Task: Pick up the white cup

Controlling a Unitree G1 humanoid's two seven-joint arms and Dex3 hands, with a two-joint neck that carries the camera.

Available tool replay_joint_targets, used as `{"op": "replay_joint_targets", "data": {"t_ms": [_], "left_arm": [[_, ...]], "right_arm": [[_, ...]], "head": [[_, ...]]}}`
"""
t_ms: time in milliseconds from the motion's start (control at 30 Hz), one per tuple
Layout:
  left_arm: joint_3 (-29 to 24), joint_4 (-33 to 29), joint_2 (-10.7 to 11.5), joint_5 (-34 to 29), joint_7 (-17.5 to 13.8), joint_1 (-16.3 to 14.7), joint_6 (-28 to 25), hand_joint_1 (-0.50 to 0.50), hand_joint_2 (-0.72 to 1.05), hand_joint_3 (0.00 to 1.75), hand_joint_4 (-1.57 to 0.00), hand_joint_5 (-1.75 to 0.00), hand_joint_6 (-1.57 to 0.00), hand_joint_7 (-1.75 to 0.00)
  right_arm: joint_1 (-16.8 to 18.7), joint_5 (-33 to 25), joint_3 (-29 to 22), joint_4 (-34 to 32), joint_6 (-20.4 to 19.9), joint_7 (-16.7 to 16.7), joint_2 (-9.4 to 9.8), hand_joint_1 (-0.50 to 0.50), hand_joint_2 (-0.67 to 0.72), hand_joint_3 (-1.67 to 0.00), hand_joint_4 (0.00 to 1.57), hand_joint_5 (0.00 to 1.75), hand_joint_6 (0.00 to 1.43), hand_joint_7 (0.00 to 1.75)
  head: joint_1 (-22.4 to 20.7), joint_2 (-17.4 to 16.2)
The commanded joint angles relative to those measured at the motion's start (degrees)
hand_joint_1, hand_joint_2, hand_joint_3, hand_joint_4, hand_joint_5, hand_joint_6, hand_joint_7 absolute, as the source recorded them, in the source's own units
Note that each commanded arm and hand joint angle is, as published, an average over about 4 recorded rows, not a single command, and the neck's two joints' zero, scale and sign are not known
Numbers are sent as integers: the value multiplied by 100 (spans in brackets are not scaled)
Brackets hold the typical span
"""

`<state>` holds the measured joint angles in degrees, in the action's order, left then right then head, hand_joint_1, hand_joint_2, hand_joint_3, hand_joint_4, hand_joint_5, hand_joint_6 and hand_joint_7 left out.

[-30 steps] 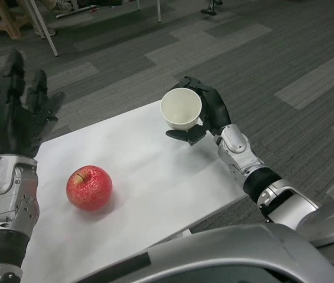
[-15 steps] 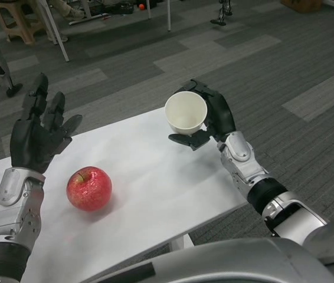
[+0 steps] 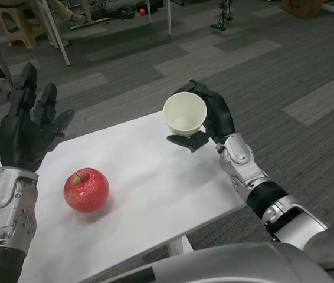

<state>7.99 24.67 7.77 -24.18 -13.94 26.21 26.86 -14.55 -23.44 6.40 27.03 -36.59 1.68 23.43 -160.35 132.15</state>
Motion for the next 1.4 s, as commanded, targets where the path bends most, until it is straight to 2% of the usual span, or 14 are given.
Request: {"op": "replay_joint_targets", "data": {"t_ms": [33,233,367,567,933,1267,1400], "left_arm": [[-76,-109,58,-17,-4,-87,21,-50,105,9,0,-10,0,-7],[-184,-480,58,1,-4,-177,21,-50,105,9,0,-10,0,-7],[-197,-749,58,14,-4,-208,16,-50,105,9,0,-10,0,-7],[-225,-981,53,49,5,-263,3,-50,105,7,0,-10,0,-7],[-254,-1008,31,98,5,-274,-14,-50,105,9,0,-10,0,-7],[-271,-979,25,106,-4,-270,-14,-50,105,9,0,-10,0,-7],[-271,-960,23,106,-4,-257,-14,-50,105,9,0,-10,0,-7]], "right_arm": [[-544,85,28,-631,-200,-41,33,-8,-10,-111,91,160,137,112],[-518,85,-7,-1125,-200,74,70,-8,-10,-111,91,165,134,108],[-514,85,-38,-1433,-191,166,123,-8,-16,-111,91,165,134,105],[-509,85,-3,-1591,-169,247,162,-8,-16,-111,88,165,134,105],[-492,85,10,-1630,-160,254,171,-8,-16,-111,88,165,134,105],[-342,85,-75,-1997,-136,344,235,-8,-16,-111,86,165,134,105],[-298,94,-86,-2065,-130,368,250,-8,-22,-111,86,165,134,105]], "head": [[26,-5],[99,6],[118,-1],[106,-19],[127,-74],[148,-100],[170,-134]]}}
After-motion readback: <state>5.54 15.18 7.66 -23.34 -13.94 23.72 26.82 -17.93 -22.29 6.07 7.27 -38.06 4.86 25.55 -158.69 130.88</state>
